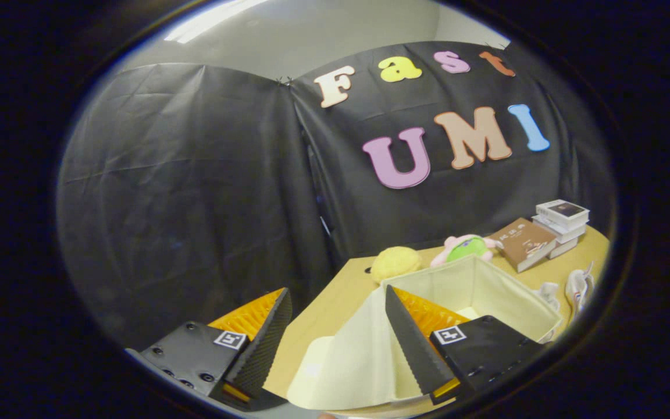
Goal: Open the storage box then place both shoes into the box .Put the left shoe in first, then the right shoe, with the right side of both shoes facing outward in a uniform manner.
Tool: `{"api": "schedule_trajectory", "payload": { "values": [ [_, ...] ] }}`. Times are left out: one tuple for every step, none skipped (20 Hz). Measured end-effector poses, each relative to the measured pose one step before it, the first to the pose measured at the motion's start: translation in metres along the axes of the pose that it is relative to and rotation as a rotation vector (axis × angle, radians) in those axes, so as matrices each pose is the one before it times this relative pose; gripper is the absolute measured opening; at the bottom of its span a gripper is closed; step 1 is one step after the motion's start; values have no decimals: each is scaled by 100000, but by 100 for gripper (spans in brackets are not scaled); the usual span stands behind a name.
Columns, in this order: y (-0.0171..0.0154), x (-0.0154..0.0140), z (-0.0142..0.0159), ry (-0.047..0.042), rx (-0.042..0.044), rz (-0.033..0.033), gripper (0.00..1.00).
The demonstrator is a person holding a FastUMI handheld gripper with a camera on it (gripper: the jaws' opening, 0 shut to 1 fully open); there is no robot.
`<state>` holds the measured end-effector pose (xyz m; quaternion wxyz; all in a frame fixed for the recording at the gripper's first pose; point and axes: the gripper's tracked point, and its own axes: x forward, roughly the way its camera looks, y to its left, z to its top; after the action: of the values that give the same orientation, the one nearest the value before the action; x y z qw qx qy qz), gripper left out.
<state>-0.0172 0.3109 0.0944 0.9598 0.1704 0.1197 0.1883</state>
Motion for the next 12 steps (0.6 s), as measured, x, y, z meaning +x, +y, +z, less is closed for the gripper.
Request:
{"api": "schedule_trajectory", "payload": {
  "values": [
    [-1898,-514,1149,-1812,-1833,-4997,100],
    [-2054,-652,1311,-2432,-2709,-5225,100],
    [-1581,-306,1280,-2393,-2242,-3713,100],
    [-1390,-369,1324,-2699,-1911,-3440,100],
    [-1558,-126,1011,-1850,-1078,-3625,100],
    [-1623,-101,645,-1003,-856,-3704,100],
    [-1721,119,441,-42,-790,-3684,100],
    [-1599,156,121,184,-907,-3240,100],
    [-1677,318,169,77,-906,-2870,100],
    [-1633,396,90,528,-643,-3165,100],
    [-1677,419,-178,1083,-648,-3426,100],
    [-1856,389,-544,1654,-932,-3598,100]
  ]
}}
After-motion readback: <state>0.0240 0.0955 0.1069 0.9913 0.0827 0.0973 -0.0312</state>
